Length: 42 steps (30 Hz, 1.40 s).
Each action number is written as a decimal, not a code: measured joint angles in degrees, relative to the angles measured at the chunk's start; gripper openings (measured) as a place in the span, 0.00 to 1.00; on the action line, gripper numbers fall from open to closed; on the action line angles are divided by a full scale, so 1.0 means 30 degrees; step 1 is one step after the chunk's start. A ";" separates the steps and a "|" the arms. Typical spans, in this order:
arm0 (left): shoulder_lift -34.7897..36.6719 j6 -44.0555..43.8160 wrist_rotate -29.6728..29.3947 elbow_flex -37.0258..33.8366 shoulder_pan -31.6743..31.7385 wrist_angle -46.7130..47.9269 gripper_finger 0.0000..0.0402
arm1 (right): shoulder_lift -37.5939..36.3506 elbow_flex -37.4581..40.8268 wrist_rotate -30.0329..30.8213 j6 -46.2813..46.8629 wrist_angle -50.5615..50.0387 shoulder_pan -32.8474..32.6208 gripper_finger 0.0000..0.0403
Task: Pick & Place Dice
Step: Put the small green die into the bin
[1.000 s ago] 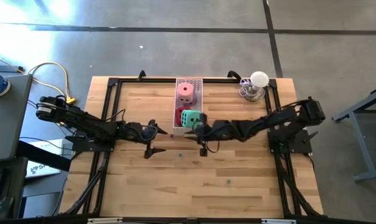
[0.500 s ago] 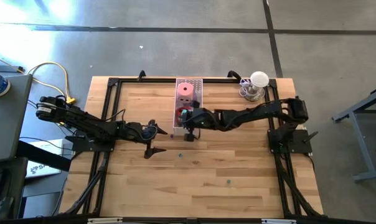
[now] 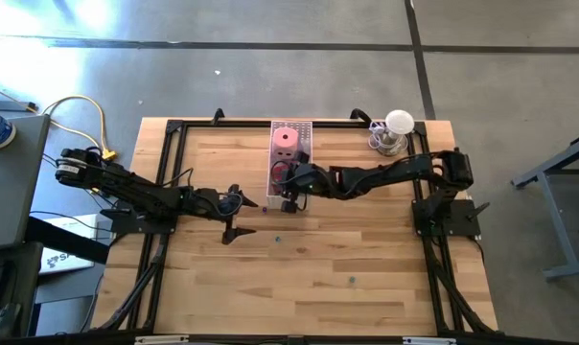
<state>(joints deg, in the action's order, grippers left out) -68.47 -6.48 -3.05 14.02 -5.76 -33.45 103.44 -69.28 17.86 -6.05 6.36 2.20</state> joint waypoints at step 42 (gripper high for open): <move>0.0000 -0.0430 0.0102 0.0000 0.0000 0.0073 1.00 | -0.1224 -0.0015 0.5863 0.3677 -0.4340 -0.0958 0.61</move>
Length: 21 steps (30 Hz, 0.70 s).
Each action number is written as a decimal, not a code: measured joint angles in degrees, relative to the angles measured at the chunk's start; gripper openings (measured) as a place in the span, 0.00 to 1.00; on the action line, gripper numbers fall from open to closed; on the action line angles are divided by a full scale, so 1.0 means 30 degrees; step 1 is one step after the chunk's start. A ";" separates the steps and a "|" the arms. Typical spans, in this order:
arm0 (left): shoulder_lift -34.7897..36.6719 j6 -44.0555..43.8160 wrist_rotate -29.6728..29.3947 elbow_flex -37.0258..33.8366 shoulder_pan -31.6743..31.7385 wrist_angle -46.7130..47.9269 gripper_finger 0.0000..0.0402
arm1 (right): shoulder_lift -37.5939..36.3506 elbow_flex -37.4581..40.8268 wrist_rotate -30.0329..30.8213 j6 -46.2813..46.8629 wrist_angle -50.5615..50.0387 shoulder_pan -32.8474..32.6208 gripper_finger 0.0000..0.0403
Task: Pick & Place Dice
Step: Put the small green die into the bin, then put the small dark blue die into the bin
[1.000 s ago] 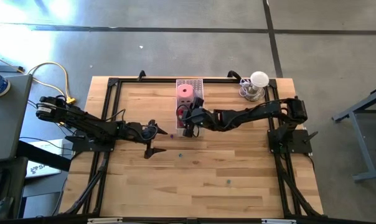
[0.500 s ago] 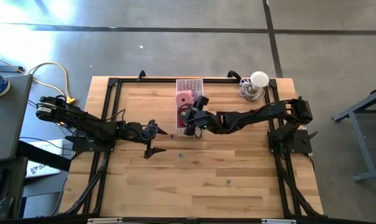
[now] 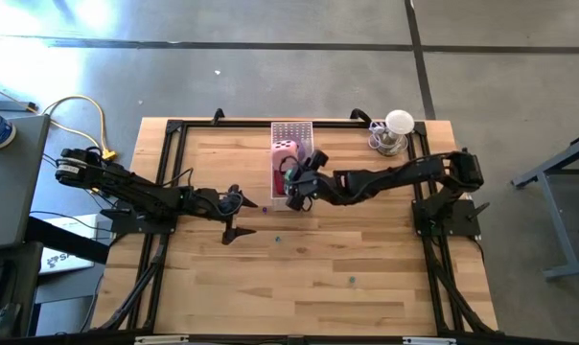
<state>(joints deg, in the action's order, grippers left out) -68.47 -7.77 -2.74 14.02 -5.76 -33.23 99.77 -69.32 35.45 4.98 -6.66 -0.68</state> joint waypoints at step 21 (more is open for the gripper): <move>0.0000 -0.0377 0.0674 0.0000 -0.0011 0.0073 1.00 | -0.0985 0.0044 0.2808 -0.3407 0.1538 -0.1680 0.61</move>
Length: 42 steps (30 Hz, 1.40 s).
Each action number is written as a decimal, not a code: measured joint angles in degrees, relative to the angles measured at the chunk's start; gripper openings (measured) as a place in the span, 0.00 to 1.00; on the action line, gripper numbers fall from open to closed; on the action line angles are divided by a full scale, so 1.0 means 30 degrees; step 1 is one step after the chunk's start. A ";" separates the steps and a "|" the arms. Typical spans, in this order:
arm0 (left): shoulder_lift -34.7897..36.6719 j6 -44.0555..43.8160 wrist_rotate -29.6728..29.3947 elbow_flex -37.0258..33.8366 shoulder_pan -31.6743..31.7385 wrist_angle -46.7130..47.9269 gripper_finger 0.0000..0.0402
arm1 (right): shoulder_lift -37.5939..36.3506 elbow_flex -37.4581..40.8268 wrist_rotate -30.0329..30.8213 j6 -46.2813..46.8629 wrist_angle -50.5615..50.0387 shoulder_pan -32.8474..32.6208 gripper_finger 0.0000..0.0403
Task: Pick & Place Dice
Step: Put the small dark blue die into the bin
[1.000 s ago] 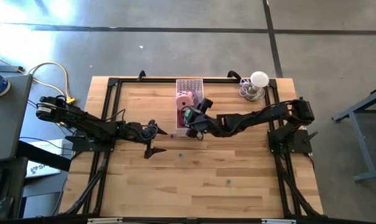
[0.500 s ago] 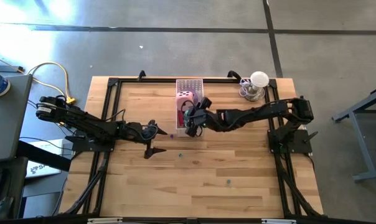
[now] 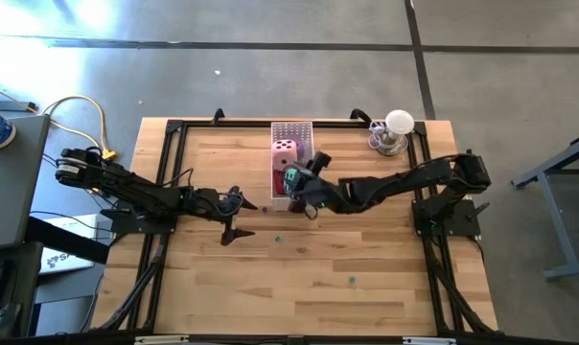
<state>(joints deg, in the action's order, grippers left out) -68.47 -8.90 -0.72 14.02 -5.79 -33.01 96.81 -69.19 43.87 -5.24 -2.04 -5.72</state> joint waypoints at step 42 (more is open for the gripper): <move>-0.7669 0.1770 -0.0317 -0.0380 0.1446 -0.5967 1.00 | -0.0953 0.0014 0.4734 1.5475 -1.3504 -0.6979 0.61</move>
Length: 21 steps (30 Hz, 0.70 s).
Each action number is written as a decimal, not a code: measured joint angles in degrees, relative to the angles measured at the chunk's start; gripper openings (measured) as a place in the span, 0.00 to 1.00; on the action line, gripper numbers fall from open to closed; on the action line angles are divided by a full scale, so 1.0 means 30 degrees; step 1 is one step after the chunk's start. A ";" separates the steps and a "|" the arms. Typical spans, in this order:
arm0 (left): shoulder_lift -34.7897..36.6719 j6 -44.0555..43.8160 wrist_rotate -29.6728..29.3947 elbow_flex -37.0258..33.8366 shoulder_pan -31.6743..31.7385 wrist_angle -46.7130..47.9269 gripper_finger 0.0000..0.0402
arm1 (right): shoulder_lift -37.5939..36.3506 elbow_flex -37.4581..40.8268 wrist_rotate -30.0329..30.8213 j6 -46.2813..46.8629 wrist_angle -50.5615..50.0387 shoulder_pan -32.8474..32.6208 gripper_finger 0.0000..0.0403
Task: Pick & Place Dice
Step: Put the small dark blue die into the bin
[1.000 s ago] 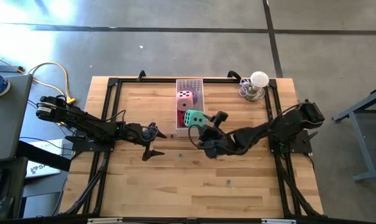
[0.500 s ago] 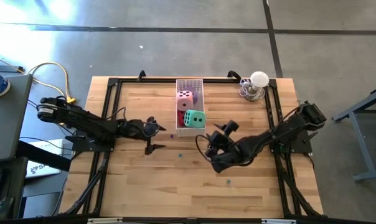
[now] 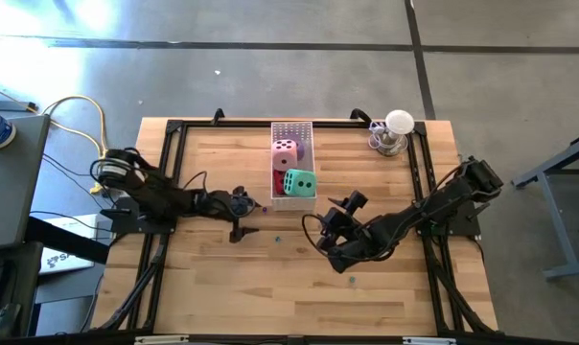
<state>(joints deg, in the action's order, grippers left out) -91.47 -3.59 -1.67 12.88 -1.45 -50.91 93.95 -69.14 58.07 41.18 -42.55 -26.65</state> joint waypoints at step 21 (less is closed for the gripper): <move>-0.1985 0.0816 0.0163 0.0016 0.2101 -0.2063 1.00 | 0.0066 0.0000 -0.0343 0.0359 -0.0004 0.0007 0.61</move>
<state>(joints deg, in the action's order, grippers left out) -97.43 -1.14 -1.18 12.93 4.85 -57.10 94.15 -69.14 57.04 42.26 -42.57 -26.63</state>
